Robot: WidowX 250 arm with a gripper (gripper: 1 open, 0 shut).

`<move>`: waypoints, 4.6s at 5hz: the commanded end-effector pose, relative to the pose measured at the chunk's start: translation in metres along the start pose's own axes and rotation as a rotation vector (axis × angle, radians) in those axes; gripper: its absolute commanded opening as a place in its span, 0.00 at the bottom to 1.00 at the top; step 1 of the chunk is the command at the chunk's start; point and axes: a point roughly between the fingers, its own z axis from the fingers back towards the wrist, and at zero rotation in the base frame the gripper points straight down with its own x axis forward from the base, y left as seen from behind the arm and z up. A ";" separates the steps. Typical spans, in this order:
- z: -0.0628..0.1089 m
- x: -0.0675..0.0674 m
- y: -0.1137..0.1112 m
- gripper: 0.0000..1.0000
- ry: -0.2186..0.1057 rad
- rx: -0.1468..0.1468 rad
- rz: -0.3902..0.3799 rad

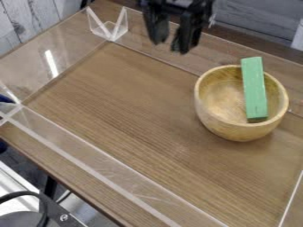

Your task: Put the green block in the brown bowl

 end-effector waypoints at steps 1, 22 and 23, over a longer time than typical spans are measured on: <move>0.010 -0.006 -0.011 1.00 -0.065 0.039 -0.040; -0.031 -0.023 0.080 1.00 -0.066 0.159 0.324; -0.028 -0.011 0.061 1.00 -0.105 0.158 0.302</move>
